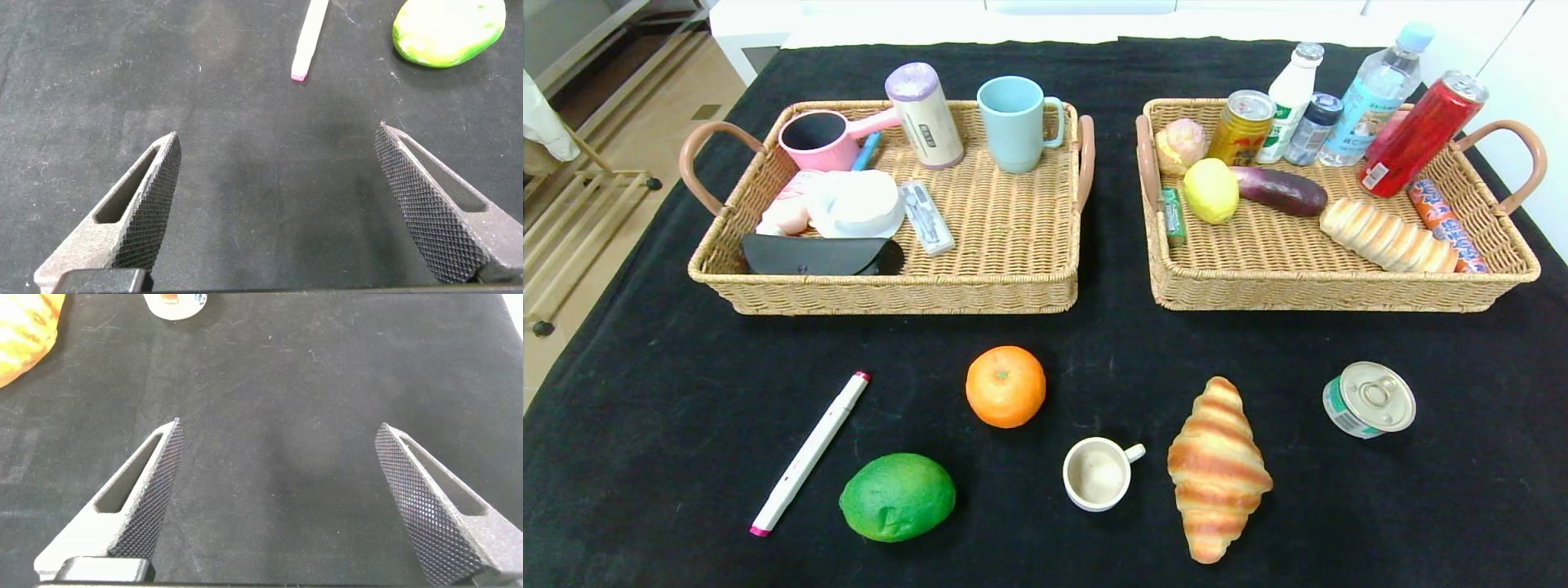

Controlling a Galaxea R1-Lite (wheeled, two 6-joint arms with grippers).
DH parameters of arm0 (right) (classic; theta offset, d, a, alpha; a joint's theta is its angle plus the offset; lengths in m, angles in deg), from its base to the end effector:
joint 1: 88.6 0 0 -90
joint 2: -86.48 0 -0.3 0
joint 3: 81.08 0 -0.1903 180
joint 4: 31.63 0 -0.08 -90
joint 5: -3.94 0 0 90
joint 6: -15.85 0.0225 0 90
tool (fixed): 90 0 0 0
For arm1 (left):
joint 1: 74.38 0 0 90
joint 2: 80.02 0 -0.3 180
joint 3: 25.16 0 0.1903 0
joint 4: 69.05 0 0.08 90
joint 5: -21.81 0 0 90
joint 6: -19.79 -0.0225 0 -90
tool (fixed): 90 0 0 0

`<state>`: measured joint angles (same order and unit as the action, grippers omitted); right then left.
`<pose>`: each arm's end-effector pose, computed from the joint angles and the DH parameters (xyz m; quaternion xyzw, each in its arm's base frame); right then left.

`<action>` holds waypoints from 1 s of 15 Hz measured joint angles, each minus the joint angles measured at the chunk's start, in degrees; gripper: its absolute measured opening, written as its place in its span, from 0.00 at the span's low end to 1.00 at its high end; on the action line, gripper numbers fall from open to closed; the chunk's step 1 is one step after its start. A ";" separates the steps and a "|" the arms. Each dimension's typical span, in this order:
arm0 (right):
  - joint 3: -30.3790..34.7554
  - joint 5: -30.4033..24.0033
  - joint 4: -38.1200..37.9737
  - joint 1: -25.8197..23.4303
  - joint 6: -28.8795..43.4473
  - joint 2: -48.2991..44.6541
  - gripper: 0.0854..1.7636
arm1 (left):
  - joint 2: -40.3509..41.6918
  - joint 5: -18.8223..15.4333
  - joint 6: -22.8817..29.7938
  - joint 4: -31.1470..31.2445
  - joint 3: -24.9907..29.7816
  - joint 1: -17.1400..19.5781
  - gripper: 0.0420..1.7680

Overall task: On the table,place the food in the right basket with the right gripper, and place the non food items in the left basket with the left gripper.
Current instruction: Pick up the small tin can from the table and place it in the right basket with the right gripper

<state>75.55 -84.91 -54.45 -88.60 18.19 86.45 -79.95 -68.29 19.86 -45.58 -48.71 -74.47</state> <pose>-0.0229 -0.0005 0.0765 0.0205 -0.0053 -0.0099 0.9997 -0.0231 0.0000 0.0761 -0.0006 -0.0013 -0.0017 1.0000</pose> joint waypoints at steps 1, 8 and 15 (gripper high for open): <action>0.00 0.04 0.02 0.00 0.20 0.00 0.97 | 0.00 0.00 0.00 0.00 0.00 0.00 0.97; -5.95 -2.88 -0.76 0.46 -0.11 4.12 0.97 | -2.27 -6.21 2.23 -1.29 -6.46 0.00 0.97; -17.86 -4.78 10.52 8.23 0.35 25.04 0.97 | -21.48 -17.51 3.51 -8.01 -19.96 -7.23 0.97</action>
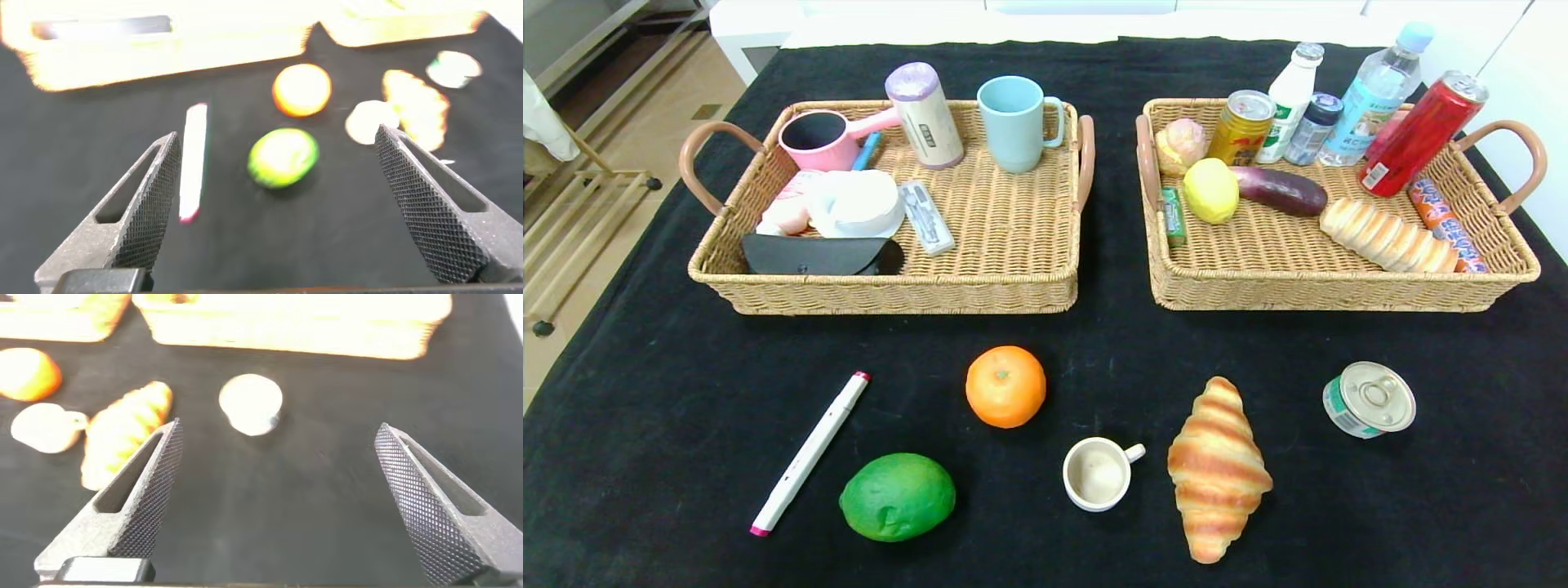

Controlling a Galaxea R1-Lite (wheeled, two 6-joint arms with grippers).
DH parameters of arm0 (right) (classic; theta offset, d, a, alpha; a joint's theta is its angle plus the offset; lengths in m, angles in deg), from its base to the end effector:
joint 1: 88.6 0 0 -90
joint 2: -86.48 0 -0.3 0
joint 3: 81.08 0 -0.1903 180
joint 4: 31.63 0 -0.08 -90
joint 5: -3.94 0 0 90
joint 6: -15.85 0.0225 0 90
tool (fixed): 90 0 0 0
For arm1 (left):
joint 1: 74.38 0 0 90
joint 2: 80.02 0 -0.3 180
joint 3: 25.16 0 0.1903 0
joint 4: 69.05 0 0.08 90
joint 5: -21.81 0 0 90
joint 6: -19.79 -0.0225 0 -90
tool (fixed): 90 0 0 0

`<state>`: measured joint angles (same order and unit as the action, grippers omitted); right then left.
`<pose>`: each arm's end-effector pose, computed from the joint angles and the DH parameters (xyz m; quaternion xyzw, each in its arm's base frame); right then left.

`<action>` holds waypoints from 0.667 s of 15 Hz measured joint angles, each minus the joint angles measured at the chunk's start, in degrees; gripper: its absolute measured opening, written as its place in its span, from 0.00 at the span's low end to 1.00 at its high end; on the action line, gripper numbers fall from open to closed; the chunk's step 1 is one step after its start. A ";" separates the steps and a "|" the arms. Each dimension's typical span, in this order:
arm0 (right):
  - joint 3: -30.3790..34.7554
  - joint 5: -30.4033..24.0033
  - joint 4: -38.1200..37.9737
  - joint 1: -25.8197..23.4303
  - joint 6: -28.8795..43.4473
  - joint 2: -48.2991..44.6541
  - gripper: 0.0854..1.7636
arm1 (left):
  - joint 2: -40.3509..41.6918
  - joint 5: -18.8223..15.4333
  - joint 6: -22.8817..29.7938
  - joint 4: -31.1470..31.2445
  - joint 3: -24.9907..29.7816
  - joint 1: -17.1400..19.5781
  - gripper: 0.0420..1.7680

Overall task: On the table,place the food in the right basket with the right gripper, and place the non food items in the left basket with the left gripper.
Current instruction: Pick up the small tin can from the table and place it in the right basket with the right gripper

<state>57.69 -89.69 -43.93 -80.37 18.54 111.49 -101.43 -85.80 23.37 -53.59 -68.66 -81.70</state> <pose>0.0127 0.0033 0.1870 0.0247 -0.0317 0.1040 0.9938 -0.0030 -0.0065 0.1928 -0.0253 -0.0508 -0.2172 0.9745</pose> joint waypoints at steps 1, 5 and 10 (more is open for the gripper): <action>-1.90 -0.13 0.61 1.02 -0.17 3.32 0.97 | -4.06 -0.11 -0.80 -0.83 -1.77 -2.26 0.97; -9.58 -0.48 4.96 8.19 -0.59 16.65 0.97 | -20.76 -0.39 -4.18 -2.23 -10.23 -13.14 0.97; -14.21 4.68 9.44 19.64 -1.02 28.06 0.97 | -35.32 0.22 -6.67 -2.55 -18.53 -23.49 0.97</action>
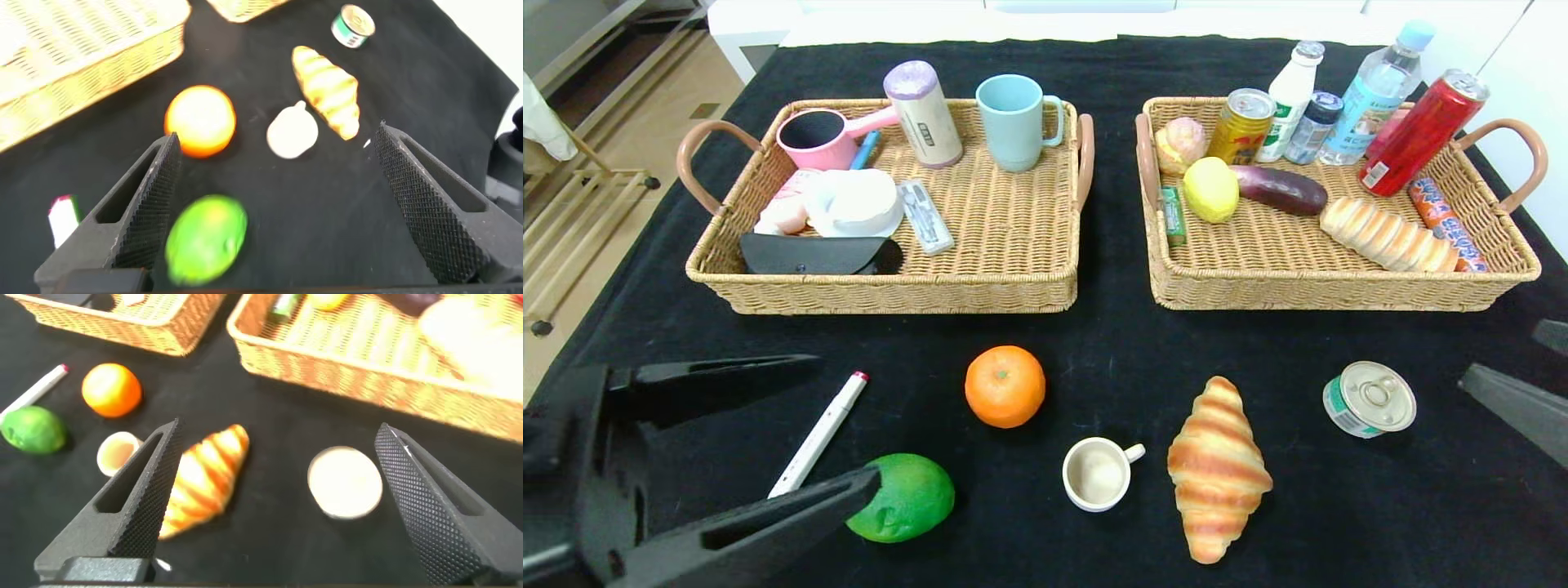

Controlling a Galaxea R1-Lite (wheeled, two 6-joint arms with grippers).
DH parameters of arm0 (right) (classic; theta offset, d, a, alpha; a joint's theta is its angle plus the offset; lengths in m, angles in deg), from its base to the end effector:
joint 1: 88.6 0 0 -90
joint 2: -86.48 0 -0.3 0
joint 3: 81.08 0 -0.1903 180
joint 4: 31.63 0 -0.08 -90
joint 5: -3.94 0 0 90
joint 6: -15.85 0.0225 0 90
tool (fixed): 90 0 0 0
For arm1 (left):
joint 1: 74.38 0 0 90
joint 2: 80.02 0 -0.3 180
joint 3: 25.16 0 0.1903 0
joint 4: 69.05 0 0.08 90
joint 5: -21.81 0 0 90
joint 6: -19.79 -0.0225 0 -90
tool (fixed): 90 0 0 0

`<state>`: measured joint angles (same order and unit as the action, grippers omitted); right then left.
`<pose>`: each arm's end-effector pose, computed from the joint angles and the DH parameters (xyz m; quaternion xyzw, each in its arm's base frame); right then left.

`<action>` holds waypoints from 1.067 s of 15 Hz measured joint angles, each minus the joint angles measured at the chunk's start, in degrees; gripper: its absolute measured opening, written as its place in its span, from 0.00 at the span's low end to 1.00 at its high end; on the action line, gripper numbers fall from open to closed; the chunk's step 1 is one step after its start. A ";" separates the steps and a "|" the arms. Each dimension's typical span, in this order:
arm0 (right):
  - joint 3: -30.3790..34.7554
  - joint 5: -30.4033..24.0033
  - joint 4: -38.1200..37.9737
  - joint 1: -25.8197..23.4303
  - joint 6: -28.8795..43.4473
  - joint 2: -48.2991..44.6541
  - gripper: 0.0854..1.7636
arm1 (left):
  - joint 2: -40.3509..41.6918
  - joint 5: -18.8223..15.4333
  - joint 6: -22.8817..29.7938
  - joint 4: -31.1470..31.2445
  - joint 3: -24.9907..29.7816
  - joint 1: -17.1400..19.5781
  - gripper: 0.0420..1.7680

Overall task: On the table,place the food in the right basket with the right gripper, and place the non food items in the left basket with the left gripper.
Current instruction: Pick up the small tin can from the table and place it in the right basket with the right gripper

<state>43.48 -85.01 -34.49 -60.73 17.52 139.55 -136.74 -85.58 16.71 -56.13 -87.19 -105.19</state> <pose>0.0995 0.0522 0.2468 0.0131 0.0075 0.2318 0.9726 0.1043 -0.0700 0.2550 0.0322 0.0549 -0.4091 0.9103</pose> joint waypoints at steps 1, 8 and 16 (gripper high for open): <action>-1.06 0.22 0.02 0.96 -0.02 1.55 0.97 | -2.10 0.05 -0.39 -0.05 -1.27 -0.77 0.97; -2.02 2.39 -0.61 2.54 -0.63 5.50 0.97 | -6.29 1.21 -0.44 -0.02 -1.77 -1.43 0.97; -7.19 12.09 -13.68 1.89 -1.10 9.87 0.97 | -4.88 1.49 -0.50 0.20 -1.57 -1.49 0.97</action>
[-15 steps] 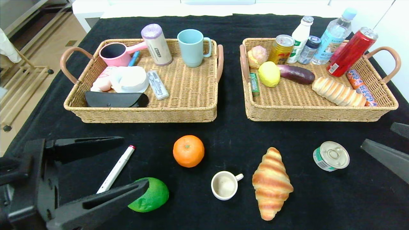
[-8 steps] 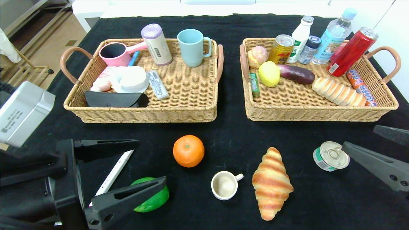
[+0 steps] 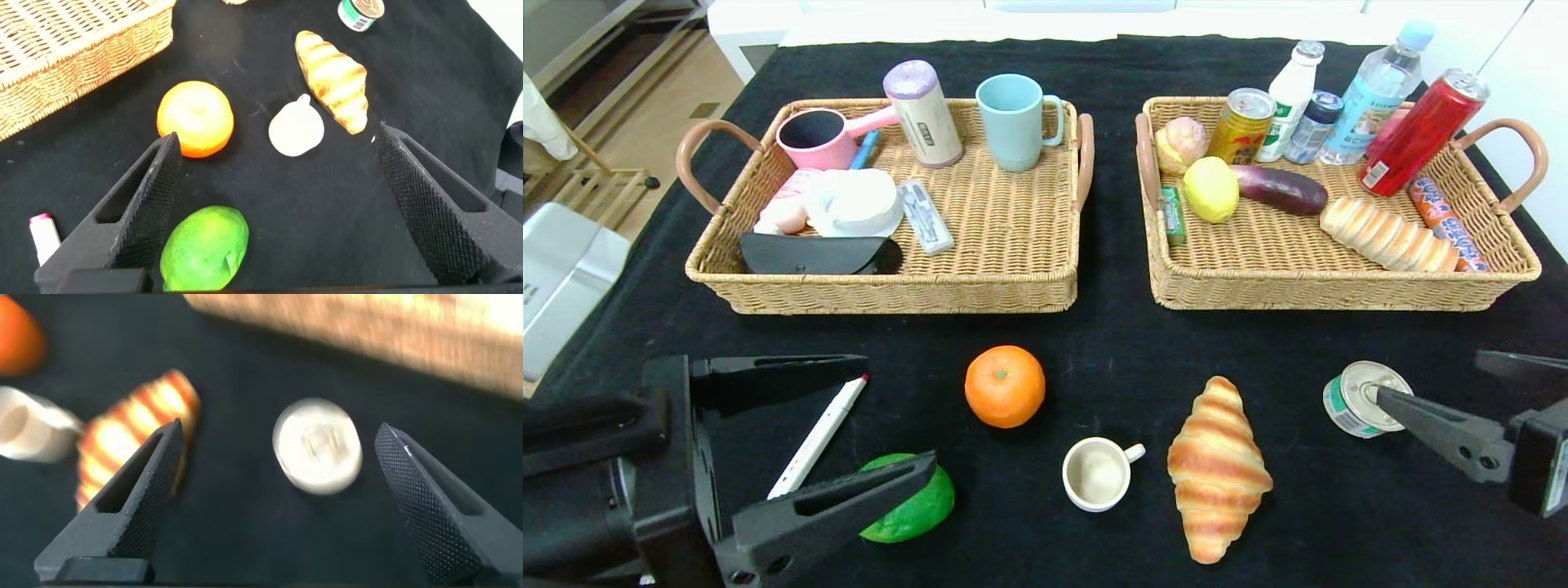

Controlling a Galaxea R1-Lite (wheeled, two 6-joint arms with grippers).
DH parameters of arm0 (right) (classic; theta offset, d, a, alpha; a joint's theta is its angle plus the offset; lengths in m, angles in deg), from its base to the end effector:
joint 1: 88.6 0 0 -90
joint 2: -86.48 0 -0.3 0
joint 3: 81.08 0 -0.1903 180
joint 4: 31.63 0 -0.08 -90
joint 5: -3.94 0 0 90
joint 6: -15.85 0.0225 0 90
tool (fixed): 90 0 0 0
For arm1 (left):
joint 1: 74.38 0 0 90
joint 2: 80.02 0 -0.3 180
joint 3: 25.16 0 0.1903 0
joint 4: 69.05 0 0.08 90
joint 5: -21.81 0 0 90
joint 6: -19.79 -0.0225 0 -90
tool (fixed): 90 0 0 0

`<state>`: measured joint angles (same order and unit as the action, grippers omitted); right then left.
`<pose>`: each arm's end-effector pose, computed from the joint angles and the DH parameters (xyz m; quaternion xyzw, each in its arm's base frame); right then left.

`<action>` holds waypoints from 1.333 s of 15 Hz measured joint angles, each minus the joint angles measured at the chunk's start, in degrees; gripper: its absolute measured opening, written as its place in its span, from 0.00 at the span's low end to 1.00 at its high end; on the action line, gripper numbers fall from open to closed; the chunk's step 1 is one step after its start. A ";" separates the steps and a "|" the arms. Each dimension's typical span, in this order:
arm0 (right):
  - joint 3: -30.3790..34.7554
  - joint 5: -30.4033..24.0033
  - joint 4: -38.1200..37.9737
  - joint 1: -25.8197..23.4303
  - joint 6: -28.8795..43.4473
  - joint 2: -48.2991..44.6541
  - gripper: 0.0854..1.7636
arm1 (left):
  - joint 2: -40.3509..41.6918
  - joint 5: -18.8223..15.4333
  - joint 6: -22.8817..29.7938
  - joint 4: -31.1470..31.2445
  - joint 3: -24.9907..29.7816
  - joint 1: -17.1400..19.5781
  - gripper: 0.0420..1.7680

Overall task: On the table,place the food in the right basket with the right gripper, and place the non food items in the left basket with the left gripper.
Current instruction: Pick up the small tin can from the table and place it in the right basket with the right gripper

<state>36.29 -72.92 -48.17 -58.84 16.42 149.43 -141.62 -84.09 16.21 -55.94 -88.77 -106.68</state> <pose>0.1340 0.0707 0.2366 -0.0487 0.1372 0.1423 0.9791 0.1212 -0.0839 0.2510 0.0422 0.0830 -0.4092 0.9077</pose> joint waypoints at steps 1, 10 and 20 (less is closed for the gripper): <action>-2.74 0.72 -5.01 -0.16 1.16 0.59 0.97 | 0.09 0.00 0.01 0.00 0.02 0.00 0.97; -30.90 1.07 -39.64 -7.18 21.27 16.18 0.97 | 1.49 1.16 -0.96 0.00 0.52 -0.11 0.97; -33.09 -4.28 -41.80 -10.87 24.89 25.88 0.97 | 2.28 1.57 -1.40 0.15 0.69 -0.13 0.97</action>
<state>3.20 -77.20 -89.97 -69.72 41.31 175.31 -139.34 -82.52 14.80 -55.79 -88.07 -106.82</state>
